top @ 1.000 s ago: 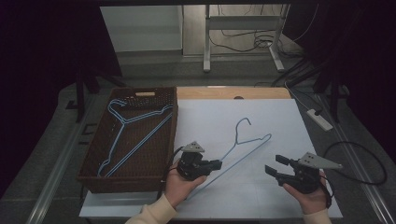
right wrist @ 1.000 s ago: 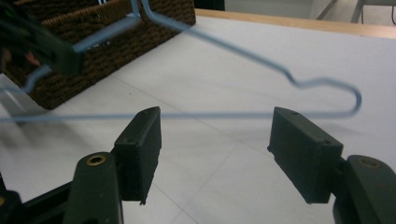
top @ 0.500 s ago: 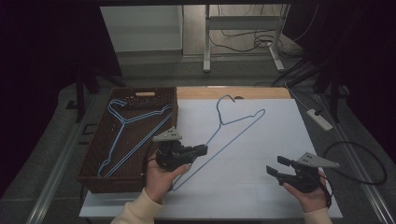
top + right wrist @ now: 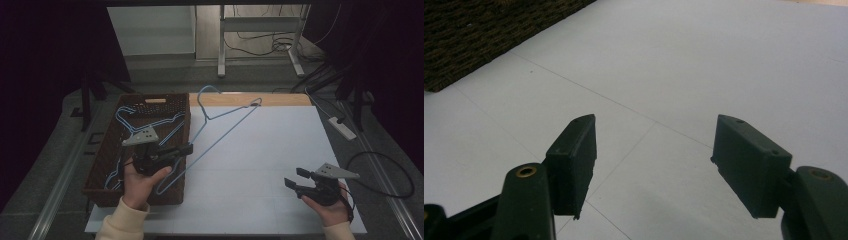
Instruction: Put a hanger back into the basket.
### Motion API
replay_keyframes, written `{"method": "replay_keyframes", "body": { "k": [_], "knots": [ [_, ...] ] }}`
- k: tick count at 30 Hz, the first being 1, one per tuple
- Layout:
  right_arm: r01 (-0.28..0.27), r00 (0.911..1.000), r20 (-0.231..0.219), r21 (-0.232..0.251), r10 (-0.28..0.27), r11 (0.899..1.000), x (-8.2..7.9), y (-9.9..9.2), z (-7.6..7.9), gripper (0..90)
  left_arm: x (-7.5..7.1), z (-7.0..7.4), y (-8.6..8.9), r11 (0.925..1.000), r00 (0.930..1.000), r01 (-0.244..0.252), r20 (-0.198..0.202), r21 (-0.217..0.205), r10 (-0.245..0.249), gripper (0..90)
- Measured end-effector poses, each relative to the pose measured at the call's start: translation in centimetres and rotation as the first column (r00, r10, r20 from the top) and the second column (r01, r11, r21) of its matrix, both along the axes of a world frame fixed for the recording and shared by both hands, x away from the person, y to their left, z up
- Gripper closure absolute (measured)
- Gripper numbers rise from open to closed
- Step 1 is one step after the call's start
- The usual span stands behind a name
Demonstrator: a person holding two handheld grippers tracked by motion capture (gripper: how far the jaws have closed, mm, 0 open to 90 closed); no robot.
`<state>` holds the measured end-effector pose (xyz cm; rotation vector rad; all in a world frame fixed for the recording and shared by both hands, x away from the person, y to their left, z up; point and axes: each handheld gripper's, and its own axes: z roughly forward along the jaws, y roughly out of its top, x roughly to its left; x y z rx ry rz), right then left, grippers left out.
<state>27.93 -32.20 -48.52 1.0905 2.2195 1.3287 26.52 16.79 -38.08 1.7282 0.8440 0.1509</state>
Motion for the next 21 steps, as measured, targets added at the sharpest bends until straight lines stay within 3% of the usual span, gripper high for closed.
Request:
{"method": "replay_keyframes", "body": {
  "k": [11,21],
  "knots": [
    [0.007,0.9999,-0.009,-0.016,-0.007,1.000,0.1,0.1,-0.1,35.0,0.1,0.2,4.6,0.9941,0.9940,-0.105,0.034,0.028,0.104,87.2],
    [0.007,0.9999,-0.011,-0.025,-0.007,1.000,0.1,0.2,-0.2,35.0,0.2,0.0,8.8,0.9803,0.9793,-0.197,0.051,0.016,0.196,87.2]
  ]
}}
